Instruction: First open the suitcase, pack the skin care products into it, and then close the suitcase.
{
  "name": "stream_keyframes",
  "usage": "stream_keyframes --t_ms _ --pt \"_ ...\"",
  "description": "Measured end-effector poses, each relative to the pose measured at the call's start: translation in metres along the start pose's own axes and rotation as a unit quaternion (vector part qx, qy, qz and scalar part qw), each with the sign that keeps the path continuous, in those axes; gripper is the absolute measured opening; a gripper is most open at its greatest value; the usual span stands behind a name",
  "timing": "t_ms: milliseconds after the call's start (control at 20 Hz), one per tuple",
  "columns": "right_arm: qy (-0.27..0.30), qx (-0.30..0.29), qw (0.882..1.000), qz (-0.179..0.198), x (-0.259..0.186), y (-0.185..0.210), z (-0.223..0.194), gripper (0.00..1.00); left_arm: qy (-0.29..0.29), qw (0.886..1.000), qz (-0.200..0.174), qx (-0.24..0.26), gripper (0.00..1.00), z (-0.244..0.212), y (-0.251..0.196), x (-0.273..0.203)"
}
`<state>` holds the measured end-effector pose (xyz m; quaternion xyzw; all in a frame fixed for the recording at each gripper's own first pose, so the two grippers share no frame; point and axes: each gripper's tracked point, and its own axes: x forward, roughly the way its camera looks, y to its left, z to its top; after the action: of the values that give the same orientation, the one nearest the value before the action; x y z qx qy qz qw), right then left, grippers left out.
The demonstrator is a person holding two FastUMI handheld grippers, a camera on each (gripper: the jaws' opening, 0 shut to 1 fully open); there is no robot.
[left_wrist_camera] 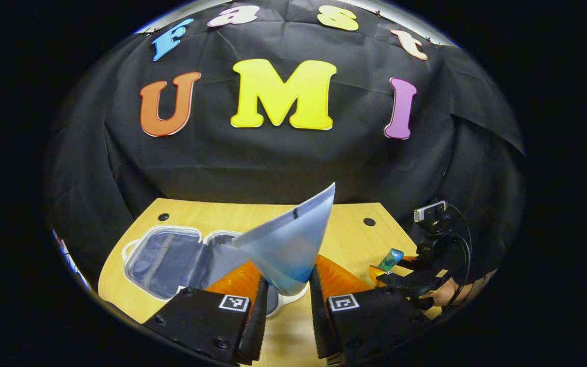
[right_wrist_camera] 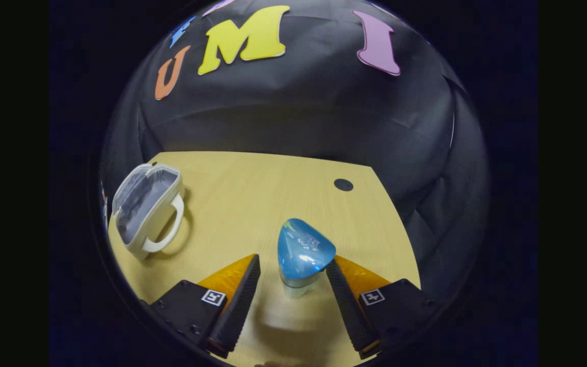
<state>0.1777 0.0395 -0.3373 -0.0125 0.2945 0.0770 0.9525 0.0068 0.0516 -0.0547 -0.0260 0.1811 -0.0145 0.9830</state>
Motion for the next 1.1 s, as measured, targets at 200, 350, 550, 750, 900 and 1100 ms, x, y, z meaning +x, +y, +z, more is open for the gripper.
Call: stream_keyframes --t_ms 200,350,550,750,900,1100 --pt "0.001 0.017 1.000 -0.024 0.012 -0.006 -0.006 0.47 -0.004 1.000 0.021 -0.001 0.42 0.010 0.042 -0.029" --pt "0.006 0.022 0.999 -0.046 0.007 -0.005 -0.009 0.35 -0.012 0.999 0.027 0.014 0.42 0.011 0.070 -0.035" --pt "0.002 0.038 0.998 -0.040 -0.031 0.021 0.006 0.32 -0.004 0.999 0.030 0.038 0.42 -0.004 0.108 -0.012" --pt "-0.011 0.039 0.999 -0.030 -0.081 0.054 0.027 0.33 0.023 0.999 0.005 0.026 0.42 -0.031 0.126 0.030" --pt "0.003 0.062 0.998 -0.016 -0.109 0.077 0.026 0.33 0.053 0.998 -0.017 0.040 0.42 -0.069 0.131 0.073" --pt "0.016 0.073 0.997 -0.015 -0.130 0.095 0.026 0.30 0.108 0.992 -0.040 0.042 0.42 -0.129 0.125 0.115"
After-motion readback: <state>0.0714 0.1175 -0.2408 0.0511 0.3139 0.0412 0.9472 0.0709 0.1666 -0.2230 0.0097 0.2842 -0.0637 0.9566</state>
